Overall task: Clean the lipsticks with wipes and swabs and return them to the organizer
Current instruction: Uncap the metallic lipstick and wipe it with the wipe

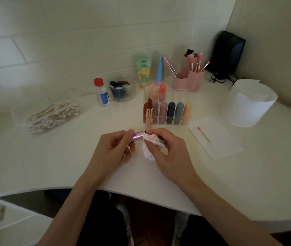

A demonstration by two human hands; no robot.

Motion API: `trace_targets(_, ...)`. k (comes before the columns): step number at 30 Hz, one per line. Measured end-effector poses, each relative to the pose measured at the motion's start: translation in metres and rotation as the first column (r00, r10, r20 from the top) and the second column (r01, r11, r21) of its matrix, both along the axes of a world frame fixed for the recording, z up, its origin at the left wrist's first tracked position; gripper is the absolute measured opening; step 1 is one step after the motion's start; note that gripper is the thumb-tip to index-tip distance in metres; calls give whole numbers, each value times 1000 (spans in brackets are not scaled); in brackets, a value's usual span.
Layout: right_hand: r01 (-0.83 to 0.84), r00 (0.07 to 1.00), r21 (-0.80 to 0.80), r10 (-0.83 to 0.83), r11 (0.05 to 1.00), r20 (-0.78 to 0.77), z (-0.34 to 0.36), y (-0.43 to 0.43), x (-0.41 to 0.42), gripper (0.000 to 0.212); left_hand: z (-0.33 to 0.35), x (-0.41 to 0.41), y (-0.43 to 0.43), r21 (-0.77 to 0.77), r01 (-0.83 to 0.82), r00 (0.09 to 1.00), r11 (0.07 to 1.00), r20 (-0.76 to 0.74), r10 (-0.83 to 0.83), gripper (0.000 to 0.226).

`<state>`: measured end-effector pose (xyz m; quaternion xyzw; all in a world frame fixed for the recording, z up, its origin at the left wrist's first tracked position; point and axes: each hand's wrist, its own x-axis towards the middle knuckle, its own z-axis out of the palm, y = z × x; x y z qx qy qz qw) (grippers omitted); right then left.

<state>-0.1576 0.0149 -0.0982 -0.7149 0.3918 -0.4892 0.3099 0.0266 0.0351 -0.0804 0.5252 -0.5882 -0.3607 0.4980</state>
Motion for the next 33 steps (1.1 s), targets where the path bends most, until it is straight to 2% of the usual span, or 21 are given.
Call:
trace_targets(4,1,1000,7,-1,1000,-7,-1,-1,0,20,-1,3,-1,-96,28,1000,995,12,-27,11)
trace_targets(7,1,1000,3,-1,1000,-11,-1,-1,1,25,-2,5,-1,-125,35,999,992,-10,-37,13)
trace_targets(15,1,1000,6,-1,1000,12,1,0,0,22,0,4,0,-119,29,1000,992,2,-29,18)
trace_targets(19,23,999,-27,-22,999,35,3,2,1,19,6,-3,2,-3,-12,998,1000,-65,12,28)
trace_targets(21,30,999,-43,-28,999,34,3,2,1,19,7,-4,1,49,-26,998,998,-47,28,29)
trace_targets(23,31,999,-47,-29,998,40,2,1,1,18,5,-5,0,34,-18,1000,999,3,18,37)
trace_targets(26,18,999,-10,-17,1000,43,1,1,1,17,1,-1,-1,-37,-10,1000,999,-17,10,22)
trace_targets(30,8,1000,44,-8,999,14,-1,-1,2,18,-4,5,-3,-115,20,1000,993,20,-18,16)
trace_targets(33,27,999,16,-27,1000,34,1,0,1,19,2,1,-1,-66,31,999,997,-21,-33,21)
